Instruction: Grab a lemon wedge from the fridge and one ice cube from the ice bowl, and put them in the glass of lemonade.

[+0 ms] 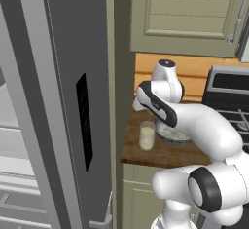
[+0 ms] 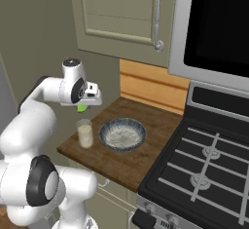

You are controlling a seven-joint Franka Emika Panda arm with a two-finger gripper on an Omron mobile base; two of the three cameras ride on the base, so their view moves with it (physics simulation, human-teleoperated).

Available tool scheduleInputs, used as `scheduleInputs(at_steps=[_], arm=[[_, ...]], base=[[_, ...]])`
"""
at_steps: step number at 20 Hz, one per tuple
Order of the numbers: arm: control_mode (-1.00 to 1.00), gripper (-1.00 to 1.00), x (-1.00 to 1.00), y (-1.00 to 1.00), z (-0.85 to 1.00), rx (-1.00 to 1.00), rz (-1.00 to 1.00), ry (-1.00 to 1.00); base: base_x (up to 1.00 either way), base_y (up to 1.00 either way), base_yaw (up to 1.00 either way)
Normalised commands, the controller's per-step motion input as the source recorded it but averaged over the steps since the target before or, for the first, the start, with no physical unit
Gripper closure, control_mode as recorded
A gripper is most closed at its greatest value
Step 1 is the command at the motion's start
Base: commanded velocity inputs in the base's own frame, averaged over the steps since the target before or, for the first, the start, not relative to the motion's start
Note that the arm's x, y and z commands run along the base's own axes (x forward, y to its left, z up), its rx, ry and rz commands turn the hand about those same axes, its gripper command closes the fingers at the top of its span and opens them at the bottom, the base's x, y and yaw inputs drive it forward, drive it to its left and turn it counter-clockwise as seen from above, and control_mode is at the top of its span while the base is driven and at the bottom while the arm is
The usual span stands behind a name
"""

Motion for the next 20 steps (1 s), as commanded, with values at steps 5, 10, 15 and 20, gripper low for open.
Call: scheduleInputs(at_steps=[5,10,15,20], arm=[[-1.00,1.00,0.04,0.01,-0.03,0.00,0.00,0.00],[-1.00,1.00,-0.15,0.01,-0.01,0.00,0.00,-0.11],[-1.00,1.00,0.00,0.04,0.00,0.00,0.00,-0.04],[-1.00,1.00,0.00,0.07,-0.26,0.00,0.00,0.00]], base=[[0.00,0.00,0.00],[0.00,0.00,0.00],[0.00,0.00,0.00],[0.00,0.00,0.00]])
